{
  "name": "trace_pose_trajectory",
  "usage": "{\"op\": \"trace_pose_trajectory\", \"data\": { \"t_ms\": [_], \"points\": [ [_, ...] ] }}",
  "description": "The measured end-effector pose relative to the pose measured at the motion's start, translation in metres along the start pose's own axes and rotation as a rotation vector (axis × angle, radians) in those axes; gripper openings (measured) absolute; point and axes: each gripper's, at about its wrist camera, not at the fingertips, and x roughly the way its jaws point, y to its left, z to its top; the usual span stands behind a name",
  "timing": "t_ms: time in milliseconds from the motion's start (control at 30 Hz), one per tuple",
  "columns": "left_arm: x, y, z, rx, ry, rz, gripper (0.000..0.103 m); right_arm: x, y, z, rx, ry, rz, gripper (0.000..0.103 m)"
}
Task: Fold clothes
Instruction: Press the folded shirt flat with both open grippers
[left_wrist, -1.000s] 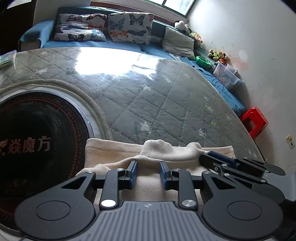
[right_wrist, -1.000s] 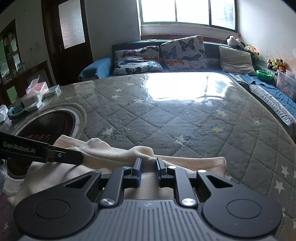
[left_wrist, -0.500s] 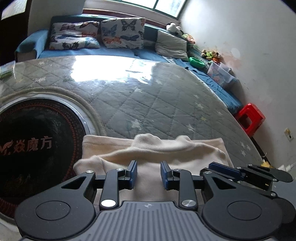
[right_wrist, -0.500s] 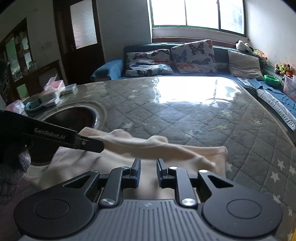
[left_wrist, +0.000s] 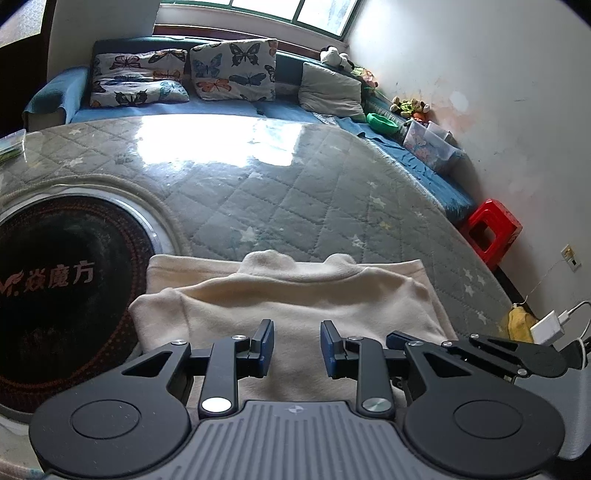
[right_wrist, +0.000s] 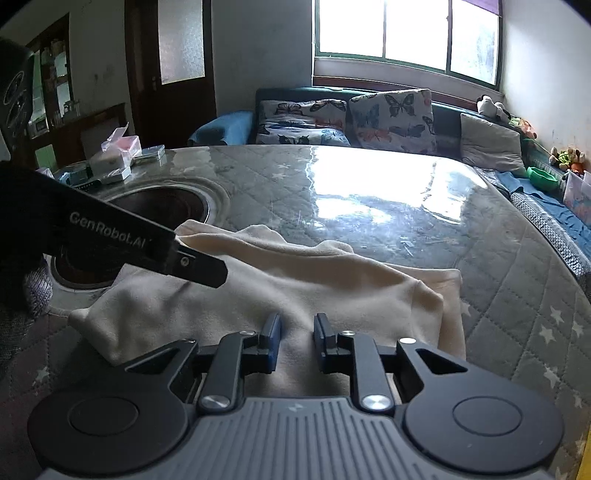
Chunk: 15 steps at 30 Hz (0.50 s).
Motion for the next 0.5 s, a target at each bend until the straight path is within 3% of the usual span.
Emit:
{"op": "trace_pose_trajectory", "data": {
  "t_ms": [167, 500],
  "points": [
    [0.009, -0.006, 0.0, 0.006, 0.014, 0.009, 0.028, -0.012, -0.004, 0.003, 0.024, -0.034, -0.005, 0.019],
    [0.015, -0.013, -0.008, 0.064, 0.021, 0.04, 0.03, -0.009, -0.009, -0.001, 0.032, -0.007, -0.004, 0.02]
  ]
}}
